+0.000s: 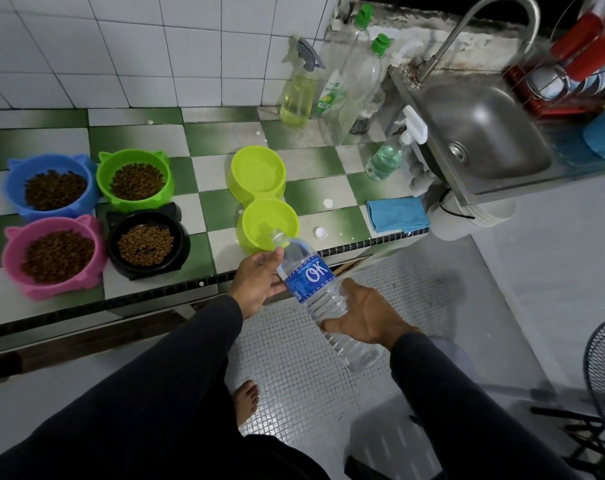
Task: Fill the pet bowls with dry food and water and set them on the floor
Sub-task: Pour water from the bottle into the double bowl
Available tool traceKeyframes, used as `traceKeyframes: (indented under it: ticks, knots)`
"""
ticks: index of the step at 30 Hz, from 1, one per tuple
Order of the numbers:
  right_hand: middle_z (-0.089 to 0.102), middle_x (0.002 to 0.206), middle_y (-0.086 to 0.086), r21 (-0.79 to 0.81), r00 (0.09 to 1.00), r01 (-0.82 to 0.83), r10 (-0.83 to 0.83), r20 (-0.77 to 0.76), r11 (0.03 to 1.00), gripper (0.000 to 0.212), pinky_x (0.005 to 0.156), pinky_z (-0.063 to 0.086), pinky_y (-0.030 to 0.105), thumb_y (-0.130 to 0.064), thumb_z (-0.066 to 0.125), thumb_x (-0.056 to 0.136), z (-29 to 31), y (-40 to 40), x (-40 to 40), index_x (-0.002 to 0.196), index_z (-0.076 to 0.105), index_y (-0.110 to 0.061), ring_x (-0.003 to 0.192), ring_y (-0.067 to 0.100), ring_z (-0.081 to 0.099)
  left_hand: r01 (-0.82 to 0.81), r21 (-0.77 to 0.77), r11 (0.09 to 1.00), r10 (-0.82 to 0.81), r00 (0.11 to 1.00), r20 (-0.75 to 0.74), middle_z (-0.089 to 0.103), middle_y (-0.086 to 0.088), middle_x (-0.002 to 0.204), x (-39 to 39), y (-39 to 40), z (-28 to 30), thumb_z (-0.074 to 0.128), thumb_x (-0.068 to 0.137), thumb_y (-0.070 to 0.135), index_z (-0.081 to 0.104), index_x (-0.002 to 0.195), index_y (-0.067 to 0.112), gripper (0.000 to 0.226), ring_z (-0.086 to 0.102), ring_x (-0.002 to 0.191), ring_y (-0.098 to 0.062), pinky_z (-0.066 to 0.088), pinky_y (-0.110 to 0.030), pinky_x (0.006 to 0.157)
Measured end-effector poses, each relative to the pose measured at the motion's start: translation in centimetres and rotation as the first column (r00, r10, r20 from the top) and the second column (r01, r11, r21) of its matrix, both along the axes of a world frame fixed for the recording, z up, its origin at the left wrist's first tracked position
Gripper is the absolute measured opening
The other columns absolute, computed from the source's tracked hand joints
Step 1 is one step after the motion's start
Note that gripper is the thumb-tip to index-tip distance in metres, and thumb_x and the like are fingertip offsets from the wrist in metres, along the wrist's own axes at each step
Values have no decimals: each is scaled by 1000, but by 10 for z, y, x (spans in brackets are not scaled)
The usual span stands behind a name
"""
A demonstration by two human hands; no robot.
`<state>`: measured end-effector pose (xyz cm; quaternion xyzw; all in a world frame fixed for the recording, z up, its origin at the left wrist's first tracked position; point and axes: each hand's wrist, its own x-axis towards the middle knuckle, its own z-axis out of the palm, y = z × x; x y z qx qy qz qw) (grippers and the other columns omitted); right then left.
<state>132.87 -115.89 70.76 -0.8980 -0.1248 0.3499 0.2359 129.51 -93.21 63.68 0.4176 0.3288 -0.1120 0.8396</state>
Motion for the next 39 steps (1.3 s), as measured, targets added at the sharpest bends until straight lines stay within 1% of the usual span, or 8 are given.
traceKeyframes:
  ticks: [5, 8, 13, 16, 23, 27, 34, 39]
  knots:
    - [73, 93, -6, 15, 1000, 4, -4, -1, 1000, 53, 82, 61, 44, -72, 75, 63, -2, 1, 0, 98, 56, -38, 83, 11, 72, -1, -3, 1000, 1, 1000, 3, 75, -6, 119, 0, 1, 1, 62, 101, 37, 63, 122, 16, 30, 73, 106, -25, 62, -38, 80]
    - [72, 93, -6, -4, 1000, -17, 17, 11, 1000, 52, 82, 61, 43, -72, 74, 63, -2, 0, 0, 98, 56, -38, 83, 10, 71, 4, 5, 1000, -4, 1000, -5, 74, -7, 121, 0, 1, -1, 62, 100, 38, 63, 124, 15, 33, 73, 107, -26, 61, -40, 85]
    - [68, 90, -8, -48, 999, -38, 39, 18, 998, 55, 86, 58, 38, -70, 77, 66, -6, 1, 2, 99, 53, -33, 86, 9, 68, 3, 0, 1000, -3, 1000, 5, 75, -7, 120, -1, 1, -2, 62, 100, 39, 63, 126, 12, 38, 73, 108, -27, 62, -38, 79]
    - [72, 97, -10, 25, 1000, -4, 4, 18, 1000, 55, 91, 58, 42, -77, 73, 66, -9, -2, 2, 101, 58, -38, 91, 8, 70, 8, -5, 1000, -8, 1000, 10, 75, -7, 120, 0, 0, -3, 62, 100, 39, 63, 127, 12, 38, 73, 108, -27, 62, -38, 81]
    - [73, 96, -7, 64, 1000, 28, -27, -16, 998, 55, 88, 60, 46, -76, 78, 61, -12, -6, 2, 97, 59, -40, 89, 12, 72, 5, -9, 1000, -5, 1000, 8, 76, -7, 117, -1, 0, 1, 62, 101, 37, 63, 126, 12, 35, 73, 108, -27, 61, -38, 80]
    - [73, 95, -8, 32, 1000, 3, -3, 8, 999, 55, 88, 60, 42, -75, 75, 63, -10, -3, 1, 99, 58, -37, 87, 9, 71, -4, -14, 1000, 4, 1000, 6, 76, -7, 117, -2, 0, 2, 62, 101, 36, 63, 127, 12, 35, 74, 107, -26, 62, -36, 77]
    - [74, 95, -8, 42, 999, 29, -29, -13, 999, 59, 85, 60, 43, -77, 77, 61, -13, -5, 0, 100, 58, -38, 87, 11, 73, -5, -14, 1000, 5, 1000, 11, 76, -6, 117, -2, -1, 5, 61, 101, 36, 65, 123, 13, 32, 75, 103, -24, 62, -34, 74]
    - [73, 94, -8, 12, 1000, 10, -10, 10, 1000, 53, 85, 60, 42, -76, 73, 65, -8, -3, 0, 99, 58, -38, 86, 10, 72, 2, -13, 1000, -2, 1000, 11, 75, -6, 119, -1, -3, 6, 61, 101, 36, 66, 120, 15, 28, 74, 104, -25, 62, -33, 73]
